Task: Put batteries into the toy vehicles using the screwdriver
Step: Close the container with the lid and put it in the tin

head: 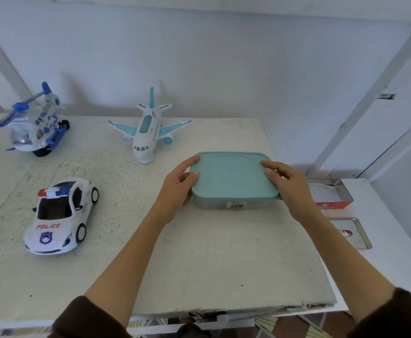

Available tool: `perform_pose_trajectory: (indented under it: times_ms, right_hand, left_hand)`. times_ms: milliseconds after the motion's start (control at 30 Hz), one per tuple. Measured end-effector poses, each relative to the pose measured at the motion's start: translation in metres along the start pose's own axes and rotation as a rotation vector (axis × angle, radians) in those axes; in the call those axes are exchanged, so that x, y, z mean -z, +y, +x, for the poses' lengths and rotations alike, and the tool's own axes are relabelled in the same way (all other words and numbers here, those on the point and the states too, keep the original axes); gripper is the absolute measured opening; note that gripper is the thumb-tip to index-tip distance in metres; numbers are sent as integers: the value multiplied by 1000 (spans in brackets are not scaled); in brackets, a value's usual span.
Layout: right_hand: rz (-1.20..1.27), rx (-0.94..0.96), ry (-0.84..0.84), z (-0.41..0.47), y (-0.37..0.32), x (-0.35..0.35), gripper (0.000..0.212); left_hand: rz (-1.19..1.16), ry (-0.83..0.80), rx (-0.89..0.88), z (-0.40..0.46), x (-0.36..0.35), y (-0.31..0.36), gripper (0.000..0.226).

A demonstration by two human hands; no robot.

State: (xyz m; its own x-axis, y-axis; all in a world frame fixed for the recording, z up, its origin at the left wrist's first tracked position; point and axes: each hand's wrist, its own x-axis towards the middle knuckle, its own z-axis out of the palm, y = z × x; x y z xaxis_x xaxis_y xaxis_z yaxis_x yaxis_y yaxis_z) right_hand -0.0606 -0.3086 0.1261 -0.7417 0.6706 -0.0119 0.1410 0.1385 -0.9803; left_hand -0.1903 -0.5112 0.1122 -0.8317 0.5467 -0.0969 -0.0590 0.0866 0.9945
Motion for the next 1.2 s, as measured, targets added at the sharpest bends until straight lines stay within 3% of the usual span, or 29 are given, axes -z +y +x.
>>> perform_pose_trajectory:
  times_ms: [367,767,967,1200]
  right_hand:
    - [-16,14,56,-24,18,91,18]
    - [-339,90,211,-26,63,321,17]
    - [-370,60,173,-15,89,407,17]
    - [-360,11,35,29,130,432,14]
  left_hand:
    - [12,-82,-30,-21,-83,4,38]
    - [90,-197,-125,-39,-313,3,51]
    - [88,-184,-46,-44,-404,-13,52]
    - [110,-89,82,-25,-442,-44,50]
